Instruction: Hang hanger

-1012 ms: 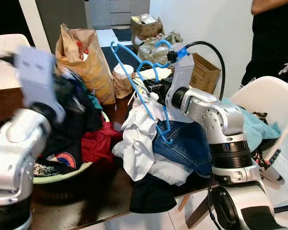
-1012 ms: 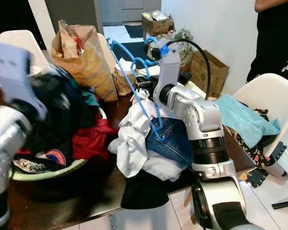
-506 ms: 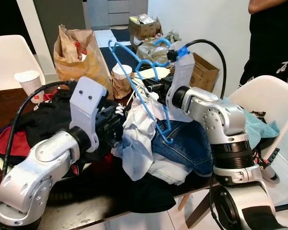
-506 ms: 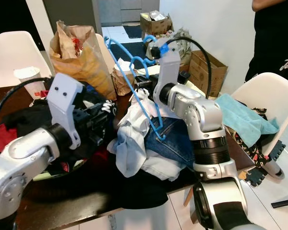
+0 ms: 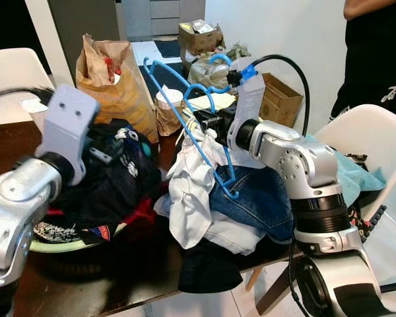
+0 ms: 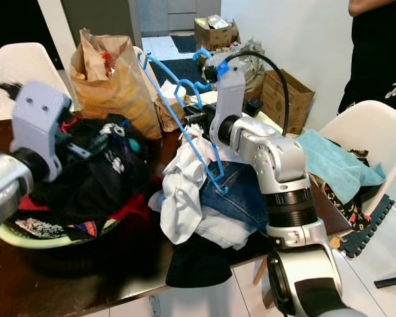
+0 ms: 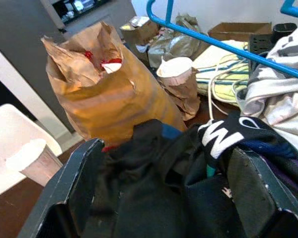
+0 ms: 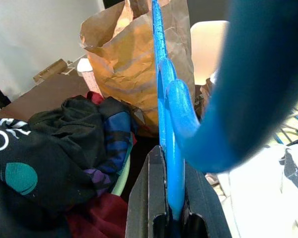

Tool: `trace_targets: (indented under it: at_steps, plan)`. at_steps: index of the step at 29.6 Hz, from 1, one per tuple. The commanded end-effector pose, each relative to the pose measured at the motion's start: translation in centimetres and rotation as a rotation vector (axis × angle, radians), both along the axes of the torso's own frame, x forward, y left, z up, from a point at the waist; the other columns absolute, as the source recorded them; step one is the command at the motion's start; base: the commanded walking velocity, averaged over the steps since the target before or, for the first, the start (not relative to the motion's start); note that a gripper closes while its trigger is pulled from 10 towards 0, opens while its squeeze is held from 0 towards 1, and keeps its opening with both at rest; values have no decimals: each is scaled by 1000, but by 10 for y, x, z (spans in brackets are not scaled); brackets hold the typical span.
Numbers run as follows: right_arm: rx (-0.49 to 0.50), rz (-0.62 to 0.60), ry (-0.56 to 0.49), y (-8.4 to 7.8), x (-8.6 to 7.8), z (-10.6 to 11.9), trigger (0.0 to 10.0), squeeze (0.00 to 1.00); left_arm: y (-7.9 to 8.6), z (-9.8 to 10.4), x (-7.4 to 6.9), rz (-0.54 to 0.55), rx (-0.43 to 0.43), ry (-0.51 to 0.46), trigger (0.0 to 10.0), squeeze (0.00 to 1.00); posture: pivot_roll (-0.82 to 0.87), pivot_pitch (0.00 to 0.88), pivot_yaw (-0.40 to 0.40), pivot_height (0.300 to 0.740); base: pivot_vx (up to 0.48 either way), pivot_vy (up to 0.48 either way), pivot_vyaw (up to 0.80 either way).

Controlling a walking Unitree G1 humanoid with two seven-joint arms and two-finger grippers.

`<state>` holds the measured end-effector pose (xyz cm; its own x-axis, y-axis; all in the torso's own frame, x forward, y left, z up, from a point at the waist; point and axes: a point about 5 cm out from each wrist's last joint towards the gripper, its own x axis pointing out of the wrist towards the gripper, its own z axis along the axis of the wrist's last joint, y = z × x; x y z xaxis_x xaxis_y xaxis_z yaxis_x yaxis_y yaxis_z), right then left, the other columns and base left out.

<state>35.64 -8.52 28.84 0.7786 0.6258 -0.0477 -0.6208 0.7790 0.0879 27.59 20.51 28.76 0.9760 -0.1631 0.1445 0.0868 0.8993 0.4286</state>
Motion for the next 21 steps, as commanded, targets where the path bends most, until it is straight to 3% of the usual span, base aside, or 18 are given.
trace_targets:
  at_steps: [1,8,9,10,12,13,15,19,21]
  plan:
    - [4,14,-17,3,-3,4,10000,0,-1,-5,4,19,44,-15,10000,0,-12,57,-24,736,0,0,0]
    - [3,14,-22,3,-3,6,10000,0,-9,-17,11,-6,60,-21,10000,0,-16,58,-24,736,0,0,0]
    - [1,10,-24,3,-3,6,10000,0,-14,-15,12,-55,-25,-26,10000,0,-20,58,-22,736,0,0,0]
    - [1,10,-24,3,-3,6,10000,0,-14,-15,12,-55,-25,-26,10000,0,-20,58,-22,736,0,0,0]
    - [-2,4,-25,1,-3,7,10000,0,-25,6,7,-215,-246,-96,10000,0,-23,61,-23,736,0,0,0]
    - [-2,4,-25,1,-3,7,10000,0,-25,6,7,-215,-246,-96,10000,0,-23,61,-23,736,0,0,0]
    - [-3,2,-26,1,-3,7,10000,0,-20,27,1,-262,-333,-165,10000,0,-25,61,-24,736,0,0,0]
    - [-4,0,-29,1,-3,7,10000,0,-3,51,-3,-248,-414,-261,10000,0,-23,60,-26,736,0,0,0]
    - [-4,0,-29,1,-3,7,10000,0,3,53,-2,-207,-371,-270,10000,0,-24,60,-28,736,0,0,0]
